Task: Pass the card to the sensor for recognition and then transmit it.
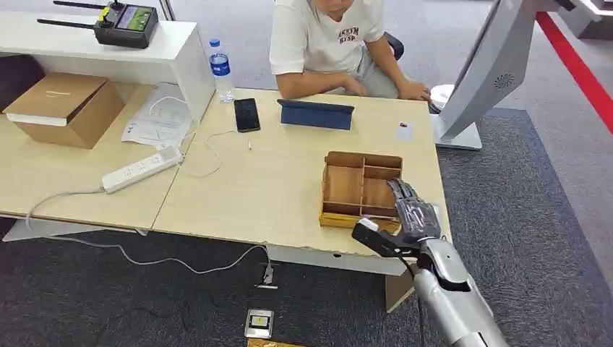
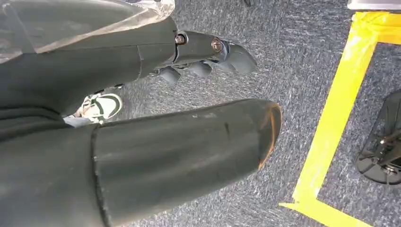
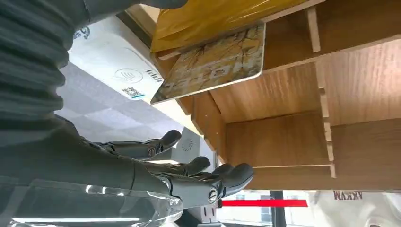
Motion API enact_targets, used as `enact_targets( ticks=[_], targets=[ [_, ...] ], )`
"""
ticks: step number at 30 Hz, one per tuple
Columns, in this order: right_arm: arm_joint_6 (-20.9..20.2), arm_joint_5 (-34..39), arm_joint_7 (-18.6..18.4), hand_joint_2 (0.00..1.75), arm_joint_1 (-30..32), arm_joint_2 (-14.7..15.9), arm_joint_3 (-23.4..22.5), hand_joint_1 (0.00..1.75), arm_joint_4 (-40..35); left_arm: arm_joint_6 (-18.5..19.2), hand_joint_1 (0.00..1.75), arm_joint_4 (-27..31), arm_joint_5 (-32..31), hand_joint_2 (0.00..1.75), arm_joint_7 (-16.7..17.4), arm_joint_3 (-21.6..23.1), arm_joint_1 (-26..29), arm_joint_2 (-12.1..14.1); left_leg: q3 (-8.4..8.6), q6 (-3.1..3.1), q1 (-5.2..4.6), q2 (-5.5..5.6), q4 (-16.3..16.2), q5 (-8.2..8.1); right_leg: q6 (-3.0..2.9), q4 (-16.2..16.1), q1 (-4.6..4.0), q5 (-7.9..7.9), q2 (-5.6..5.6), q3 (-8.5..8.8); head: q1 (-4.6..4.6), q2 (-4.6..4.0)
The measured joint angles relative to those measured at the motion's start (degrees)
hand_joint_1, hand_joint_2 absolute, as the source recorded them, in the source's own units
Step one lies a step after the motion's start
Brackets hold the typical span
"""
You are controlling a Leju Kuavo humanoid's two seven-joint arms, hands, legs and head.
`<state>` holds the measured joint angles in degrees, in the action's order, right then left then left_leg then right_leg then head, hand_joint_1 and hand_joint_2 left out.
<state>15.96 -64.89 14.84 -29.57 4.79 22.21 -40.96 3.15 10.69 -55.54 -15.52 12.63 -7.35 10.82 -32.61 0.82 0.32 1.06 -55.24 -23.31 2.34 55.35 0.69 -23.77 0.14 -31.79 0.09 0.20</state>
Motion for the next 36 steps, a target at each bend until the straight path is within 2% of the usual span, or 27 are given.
enact_targets(
  ticks=[31, 32, 33, 34, 35, 36],
  targets=[
    [-1.66, 0.33, -0.33, 1.75, 1.44, -0.85, 0.04, 0.0, -1.84, -0.24, 0.0, 0.02, -0.72, 0.0, -0.55, 0.0, 0.04, 0.0, 0.0, 0.0, 0.0, 0.0, 0.0, 0.0, 0.0, 0.0, 0.0, 0.0, 0.0, 0.0, 0.0, 0.0],
    [-1.75, 0.48, -0.41, 1.75, 1.44, -0.87, 0.04, 0.23, -1.84, -0.26, 0.0, 0.02, -0.74, 0.0, -0.59, 0.0, 0.04, 0.0, 0.0, 0.0, 0.0, 0.0, 0.0, 0.0, 0.0, 0.0, 0.0, 0.0, 0.0, 0.0, 0.0, 0.0],
    [-1.84, 0.55, -0.48, 1.75, 1.44, -0.9, 0.04, 0.37, -1.84, -0.29, 0.0, 0.02, -0.79, 0.0, -0.63, 0.0, 0.04, 0.0, 0.0, 0.0, 0.0, 0.0, 0.0, 0.0, 0.0, 0.0, 0.0, 0.0, 0.0, 0.0, 0.0, 0.0],
    [-2.03, 0.7, -0.57, 1.75, 1.44, -0.94, 0.04, 1.47, -1.84, -0.42, 0.0, 0.02, -0.9, 0.0, -0.7, 0.0, 0.04, 0.0, 0.0, 0.0, 0.0, 0.0, 0.0, 0.0, 0.0, 0.0, 0.0, 0.0, 0.0, -0.01, 0.02, 0.0],
    [-2.17, 0.92, -0.66, 1.75, 1.44, -0.96, 0.04, 1.66, -1.84, -0.42, 0.0, 0.0, -0.9, 0.0, -0.74, 0.0, 0.04, 0.0, 0.0, 0.0, 0.0, 0.0, 0.0, 0.0, 0.0, 0.0, 0.0, 0.0, 0.0, -0.01, 0.0, 0.0],
    [-2.23, 1.14, -0.66, 1.75, 1.44, -0.96, 0.04, 1.75, -1.84, -0.44, 0.0, 0.0, -0.94, 0.0, -0.79, 0.0, 0.04, 0.0, 0.0, 0.0, 0.0, 0.0, 0.0, 0.0, 0.0, 0.0, 0.0, 0.0, 0.0, -0.01, 0.0, 0.0]
  ],
)
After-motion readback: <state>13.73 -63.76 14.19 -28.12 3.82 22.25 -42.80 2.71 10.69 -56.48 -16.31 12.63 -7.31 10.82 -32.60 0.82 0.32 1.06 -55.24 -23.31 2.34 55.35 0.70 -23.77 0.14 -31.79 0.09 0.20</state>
